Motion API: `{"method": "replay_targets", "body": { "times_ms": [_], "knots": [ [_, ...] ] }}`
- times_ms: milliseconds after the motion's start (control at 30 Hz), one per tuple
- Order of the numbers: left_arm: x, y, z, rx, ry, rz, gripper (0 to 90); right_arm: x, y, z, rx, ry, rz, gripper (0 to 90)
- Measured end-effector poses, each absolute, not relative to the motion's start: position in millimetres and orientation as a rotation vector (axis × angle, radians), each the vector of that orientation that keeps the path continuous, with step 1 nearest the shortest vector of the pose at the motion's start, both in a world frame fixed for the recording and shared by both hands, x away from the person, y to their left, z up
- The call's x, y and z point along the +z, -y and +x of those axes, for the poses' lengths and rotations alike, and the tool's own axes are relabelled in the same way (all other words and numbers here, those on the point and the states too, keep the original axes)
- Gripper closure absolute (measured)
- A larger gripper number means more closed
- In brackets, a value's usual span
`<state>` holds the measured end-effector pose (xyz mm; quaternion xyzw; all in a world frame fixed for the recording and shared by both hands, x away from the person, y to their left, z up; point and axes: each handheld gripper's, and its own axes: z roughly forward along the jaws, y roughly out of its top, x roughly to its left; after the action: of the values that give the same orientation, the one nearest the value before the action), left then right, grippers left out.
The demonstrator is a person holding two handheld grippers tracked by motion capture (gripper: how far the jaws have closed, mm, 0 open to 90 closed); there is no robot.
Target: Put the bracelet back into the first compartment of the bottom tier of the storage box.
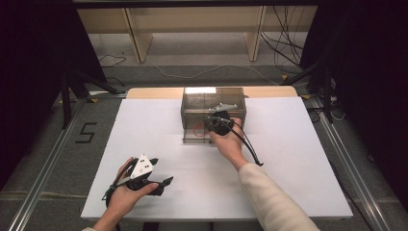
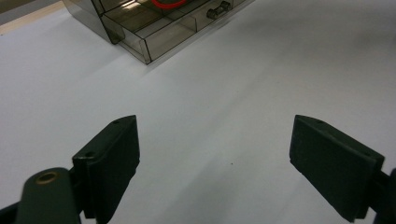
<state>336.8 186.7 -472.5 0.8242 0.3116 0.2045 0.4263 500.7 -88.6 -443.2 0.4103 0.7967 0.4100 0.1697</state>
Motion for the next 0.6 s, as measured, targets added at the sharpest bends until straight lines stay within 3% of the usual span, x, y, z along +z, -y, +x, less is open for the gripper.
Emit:
{"method": "replay_targets", "body": {
  "times_ms": [600],
  "knots": [
    [-472.4, -186.8, 336.8, 0.509, -0.775, 2.061, 16.1, -452.3, 71.9, 505.2, 1.128, -2.285, 1.14, 90.0]
  ]
}}
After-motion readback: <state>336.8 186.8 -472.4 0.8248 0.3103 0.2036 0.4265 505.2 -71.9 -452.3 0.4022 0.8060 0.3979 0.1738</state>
